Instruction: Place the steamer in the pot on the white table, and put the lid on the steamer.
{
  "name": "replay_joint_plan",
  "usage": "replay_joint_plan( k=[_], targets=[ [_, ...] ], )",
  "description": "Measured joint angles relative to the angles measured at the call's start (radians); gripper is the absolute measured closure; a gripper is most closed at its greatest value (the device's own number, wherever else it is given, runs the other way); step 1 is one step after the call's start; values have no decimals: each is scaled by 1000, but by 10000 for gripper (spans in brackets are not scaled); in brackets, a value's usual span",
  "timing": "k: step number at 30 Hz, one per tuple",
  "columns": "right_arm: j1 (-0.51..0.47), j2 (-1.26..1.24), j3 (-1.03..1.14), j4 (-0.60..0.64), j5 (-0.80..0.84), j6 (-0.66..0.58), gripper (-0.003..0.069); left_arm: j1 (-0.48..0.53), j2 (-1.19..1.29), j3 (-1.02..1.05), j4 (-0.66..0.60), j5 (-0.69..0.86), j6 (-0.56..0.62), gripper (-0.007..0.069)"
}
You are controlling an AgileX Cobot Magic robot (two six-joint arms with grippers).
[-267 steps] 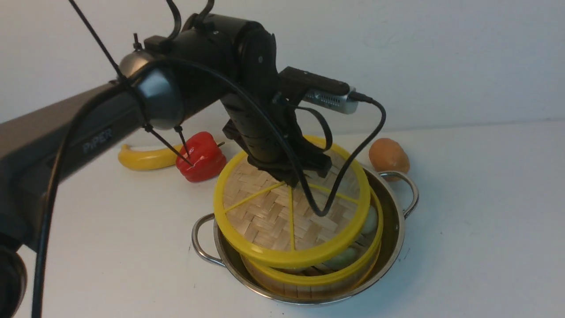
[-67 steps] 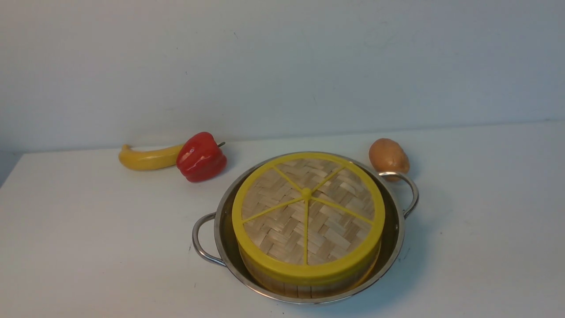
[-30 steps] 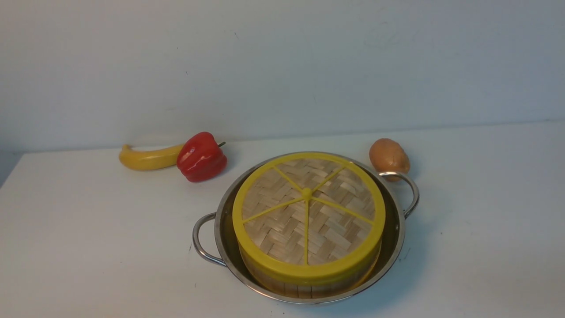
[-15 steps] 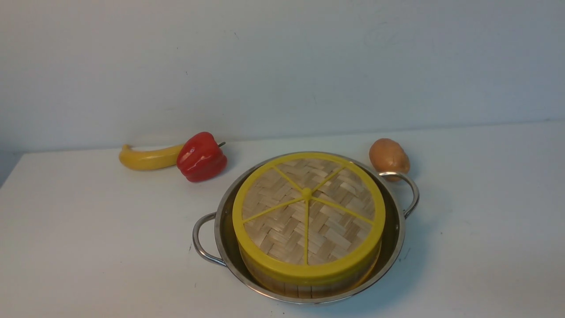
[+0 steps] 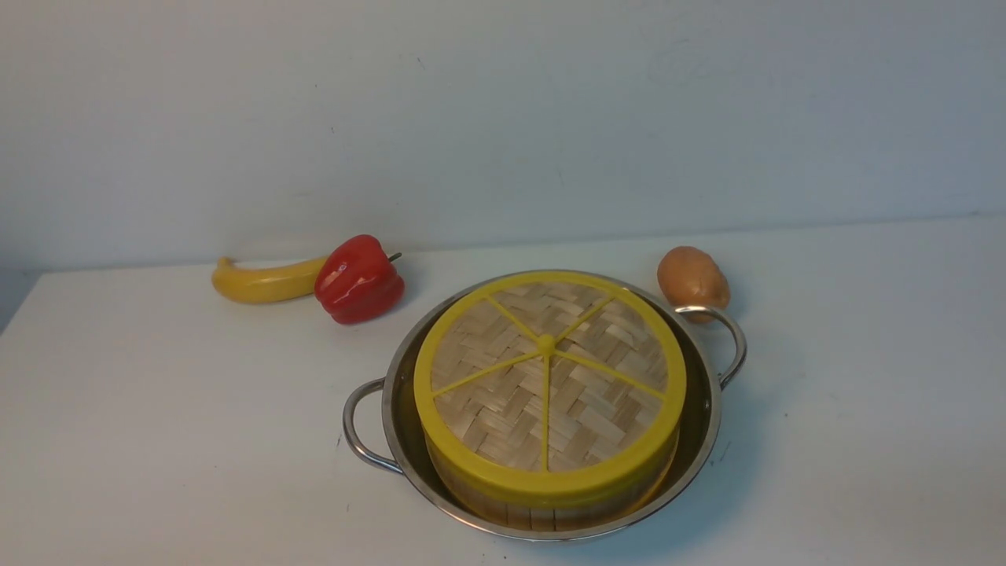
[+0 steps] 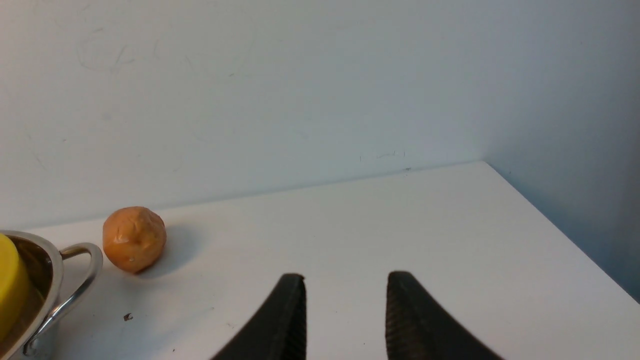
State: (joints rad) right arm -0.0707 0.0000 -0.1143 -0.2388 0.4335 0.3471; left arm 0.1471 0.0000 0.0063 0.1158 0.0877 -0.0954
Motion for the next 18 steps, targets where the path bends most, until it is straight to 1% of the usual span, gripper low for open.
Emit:
replay_joint_plan(
  k=[6, 12, 18],
  targets=[
    [1, 0, 0, 0, 0, 0, 417, 0, 0, 0, 0, 0, 0, 541],
    [38, 0, 0, 0, 1, 0, 417, 0, 0, 0, 0, 0, 0, 541],
    [43, 0, 0, 0, 1, 0, 417, 0, 0, 0, 0, 0, 0, 540]
  ],
)
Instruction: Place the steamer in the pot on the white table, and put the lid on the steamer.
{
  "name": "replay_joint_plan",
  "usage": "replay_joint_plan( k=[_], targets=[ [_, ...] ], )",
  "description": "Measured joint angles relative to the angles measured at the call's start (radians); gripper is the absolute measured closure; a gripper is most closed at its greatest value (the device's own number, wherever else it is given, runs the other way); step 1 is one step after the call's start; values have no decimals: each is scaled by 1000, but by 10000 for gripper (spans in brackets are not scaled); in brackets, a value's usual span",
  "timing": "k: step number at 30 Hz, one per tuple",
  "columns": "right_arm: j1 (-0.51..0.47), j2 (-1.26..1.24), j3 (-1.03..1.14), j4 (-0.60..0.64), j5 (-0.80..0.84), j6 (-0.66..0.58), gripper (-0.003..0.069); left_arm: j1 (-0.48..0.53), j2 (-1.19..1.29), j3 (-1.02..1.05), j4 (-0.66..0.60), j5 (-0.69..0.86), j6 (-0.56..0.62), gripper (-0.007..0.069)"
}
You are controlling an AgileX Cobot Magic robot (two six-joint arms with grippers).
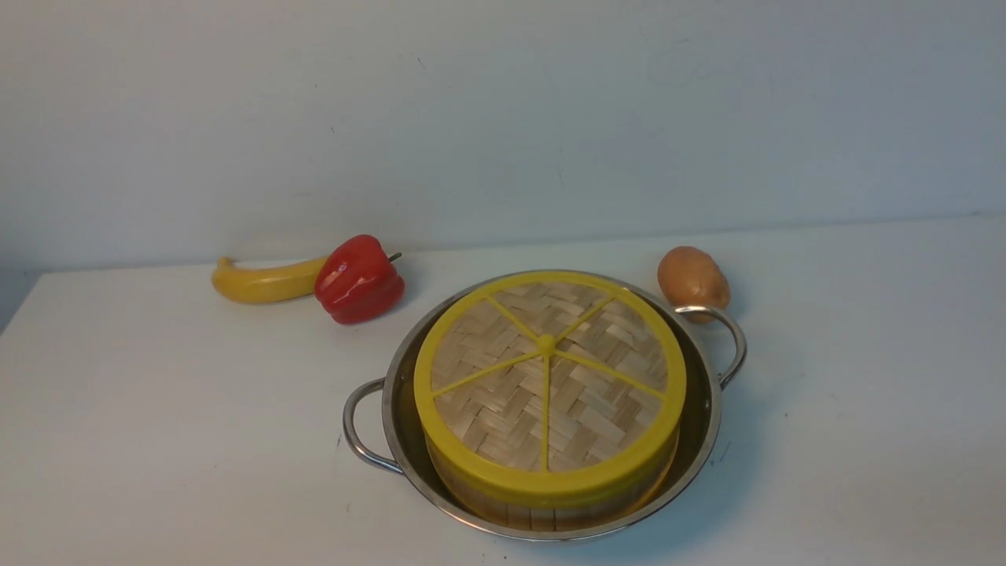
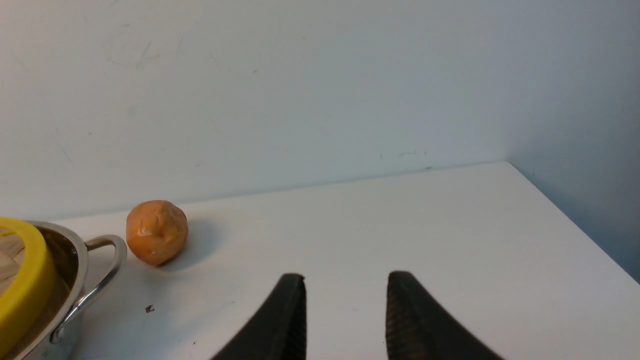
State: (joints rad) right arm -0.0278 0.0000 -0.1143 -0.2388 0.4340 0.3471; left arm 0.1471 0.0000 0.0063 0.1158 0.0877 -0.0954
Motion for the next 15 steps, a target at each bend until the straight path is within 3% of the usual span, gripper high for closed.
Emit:
replay_joint_plan(
  k=[15],
  targets=[
    [0, 0, 0, 1, 0, 0, 417, 0, 0, 0, 0, 0, 0, 519]
  ],
)
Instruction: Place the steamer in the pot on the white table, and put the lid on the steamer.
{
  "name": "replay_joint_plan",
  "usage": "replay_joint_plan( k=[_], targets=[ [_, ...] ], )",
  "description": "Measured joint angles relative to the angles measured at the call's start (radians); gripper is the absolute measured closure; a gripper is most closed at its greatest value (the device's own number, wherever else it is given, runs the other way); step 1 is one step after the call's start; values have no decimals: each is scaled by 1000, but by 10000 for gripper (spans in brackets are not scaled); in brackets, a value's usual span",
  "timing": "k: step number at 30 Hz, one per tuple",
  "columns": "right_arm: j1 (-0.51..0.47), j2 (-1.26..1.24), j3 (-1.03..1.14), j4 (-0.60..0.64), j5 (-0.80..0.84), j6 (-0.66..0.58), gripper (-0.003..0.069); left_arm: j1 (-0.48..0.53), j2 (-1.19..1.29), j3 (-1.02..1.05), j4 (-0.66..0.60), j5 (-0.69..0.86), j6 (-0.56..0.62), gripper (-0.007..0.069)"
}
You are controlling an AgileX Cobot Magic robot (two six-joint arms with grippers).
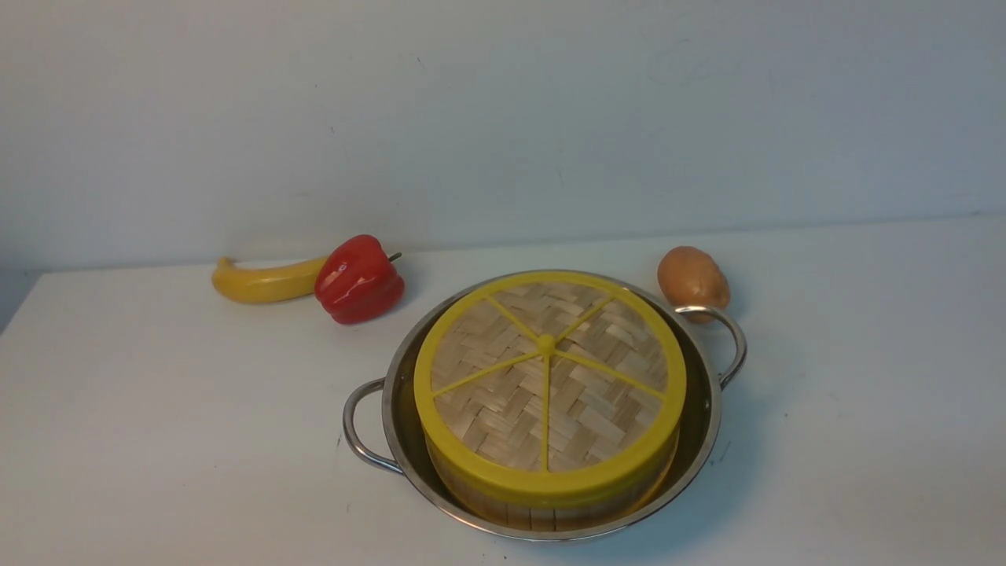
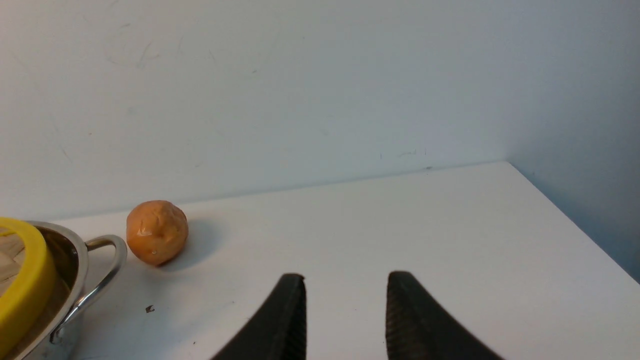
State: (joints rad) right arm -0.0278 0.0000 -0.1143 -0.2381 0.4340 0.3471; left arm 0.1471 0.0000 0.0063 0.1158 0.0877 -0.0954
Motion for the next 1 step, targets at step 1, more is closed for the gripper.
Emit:
replay_joint_plan(
  k=[1],
  targets=[
    [0, 0, 0, 0, 0, 0, 417, 0, 0, 0, 0, 0, 0, 519]
  ],
)
